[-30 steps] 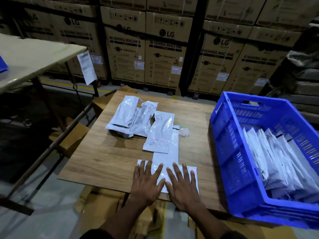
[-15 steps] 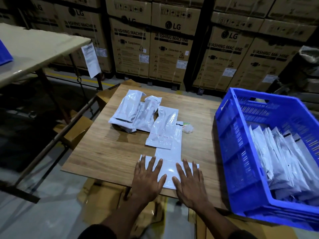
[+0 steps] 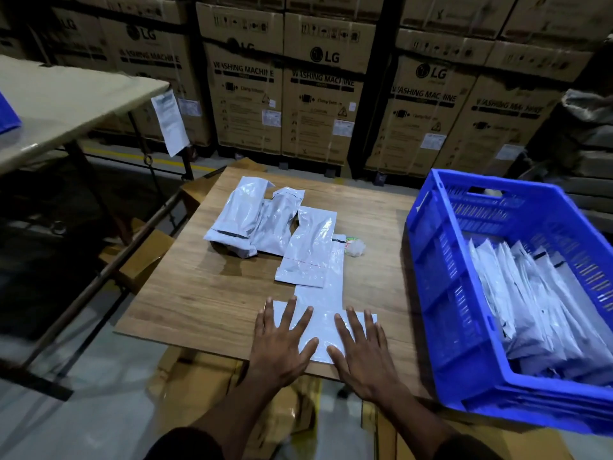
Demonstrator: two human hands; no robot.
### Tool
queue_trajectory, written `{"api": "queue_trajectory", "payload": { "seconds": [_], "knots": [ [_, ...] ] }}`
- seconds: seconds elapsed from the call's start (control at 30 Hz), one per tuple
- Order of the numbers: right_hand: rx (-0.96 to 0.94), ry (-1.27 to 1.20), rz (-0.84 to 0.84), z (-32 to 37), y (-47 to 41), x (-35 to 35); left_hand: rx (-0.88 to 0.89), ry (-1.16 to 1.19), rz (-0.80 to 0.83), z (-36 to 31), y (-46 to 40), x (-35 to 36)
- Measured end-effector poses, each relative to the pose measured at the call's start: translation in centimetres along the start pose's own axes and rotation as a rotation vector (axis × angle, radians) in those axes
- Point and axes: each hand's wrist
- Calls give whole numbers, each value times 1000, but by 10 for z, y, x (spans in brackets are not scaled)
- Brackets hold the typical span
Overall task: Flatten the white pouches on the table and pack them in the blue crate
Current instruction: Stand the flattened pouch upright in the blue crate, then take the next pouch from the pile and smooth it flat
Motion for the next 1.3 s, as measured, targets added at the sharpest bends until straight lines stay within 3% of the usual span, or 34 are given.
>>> {"api": "queue_trajectory", "payload": {
  "seconds": [0.17, 0.37, 0.5, 0.63, 0.73, 0.97, 1.17, 1.3],
  "knots": [
    [-28, -32, 35, 4, -1, -12, 9, -6, 27, 2, -3, 1],
    [-354, 204, -84, 5, 8, -27, 73, -51, 84, 14, -21, -1],
    [-336, 150, -200, 5, -4, -27, 114, -70, 74, 17, -31, -5],
    [-310, 39, -212, 6, -12, -38, 245, -89, -34, 17, -23, -21],
    [-346, 52, -213, 8, -14, -51, 265, -186, 1, 24, -26, -29],
    [-764, 375, -89, 21, -10, -69, 222, -250, 19, 28, -47, -48],
    [-592, 346, 76, 33, -34, -83, 253, -262, 52, 20, -54, -65],
    [-527, 211, 115, 28, -51, -106, -12, 9, -71, 20, -55, -73]
  ]
}}
Point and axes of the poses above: each hand's wrist, its own y-axis away from the middle knuckle, its own x-axis out of the palm, z = x × y, and after that the axes turned 8 degrees about -y, right-handed
